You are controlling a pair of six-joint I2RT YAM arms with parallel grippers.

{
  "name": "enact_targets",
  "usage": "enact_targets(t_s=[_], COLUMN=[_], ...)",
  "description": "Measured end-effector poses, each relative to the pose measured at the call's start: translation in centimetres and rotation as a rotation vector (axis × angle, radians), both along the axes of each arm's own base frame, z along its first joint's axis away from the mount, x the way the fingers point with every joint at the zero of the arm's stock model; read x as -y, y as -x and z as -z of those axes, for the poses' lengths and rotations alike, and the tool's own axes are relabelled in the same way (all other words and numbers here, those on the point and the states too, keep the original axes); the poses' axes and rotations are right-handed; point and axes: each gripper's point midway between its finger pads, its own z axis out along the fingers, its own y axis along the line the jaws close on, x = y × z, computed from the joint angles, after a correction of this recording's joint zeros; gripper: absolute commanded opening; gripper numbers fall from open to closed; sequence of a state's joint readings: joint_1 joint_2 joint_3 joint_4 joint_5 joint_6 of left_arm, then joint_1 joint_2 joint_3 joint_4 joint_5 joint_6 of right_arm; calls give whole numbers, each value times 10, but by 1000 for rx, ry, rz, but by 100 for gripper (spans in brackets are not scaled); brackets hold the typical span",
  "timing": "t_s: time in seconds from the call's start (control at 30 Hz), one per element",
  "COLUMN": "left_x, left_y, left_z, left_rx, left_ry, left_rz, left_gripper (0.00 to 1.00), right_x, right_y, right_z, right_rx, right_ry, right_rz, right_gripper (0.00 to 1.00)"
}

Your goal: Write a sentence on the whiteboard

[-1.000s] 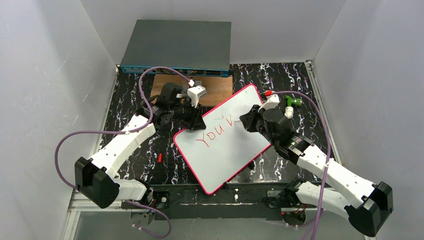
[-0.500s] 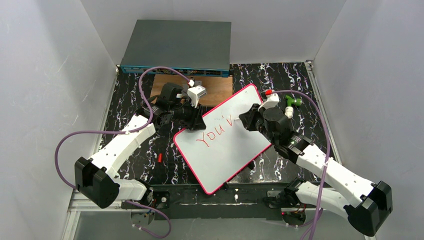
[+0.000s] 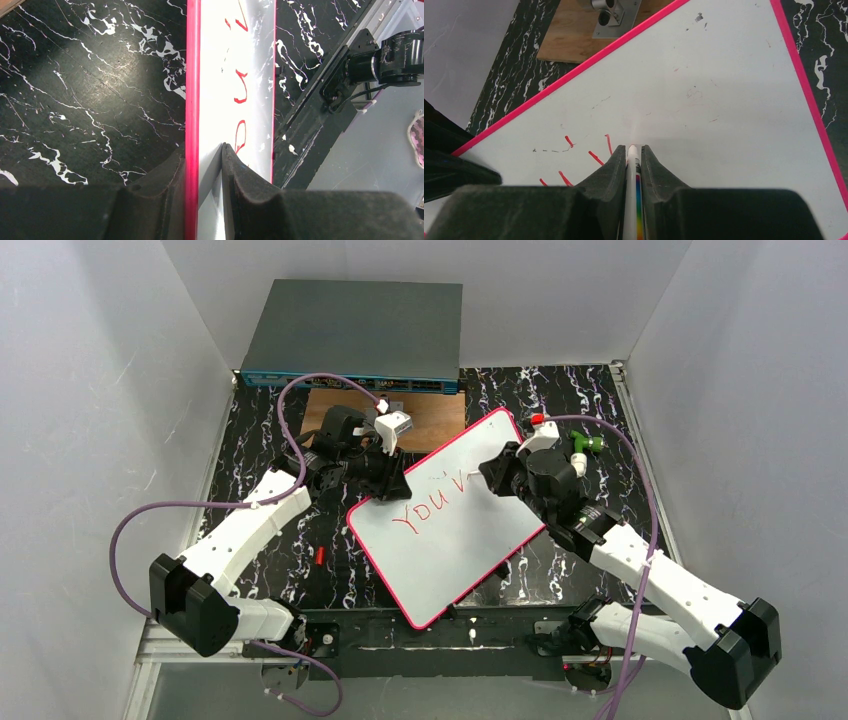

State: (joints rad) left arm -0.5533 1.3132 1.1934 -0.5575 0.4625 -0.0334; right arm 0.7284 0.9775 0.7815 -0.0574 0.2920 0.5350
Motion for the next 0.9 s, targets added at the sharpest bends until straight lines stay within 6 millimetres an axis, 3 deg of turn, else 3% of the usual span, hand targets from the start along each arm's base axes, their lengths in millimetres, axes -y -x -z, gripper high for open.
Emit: enact_targets(t_s=[0.33, 0.9], left_x=[0, 0], left_y=[0, -1], left_z=[0, 1], left_rx=[-1, -3], left_ry=[0, -2], left_rz=[1, -1], left_gripper=[0, 0], right_x=[7, -8], right_y=[-12, -12], right_z=[-5, -11], right_rx=[12, 8], right_ry=[18, -3], right_rz=[28, -43], right_gripper=[1, 1])
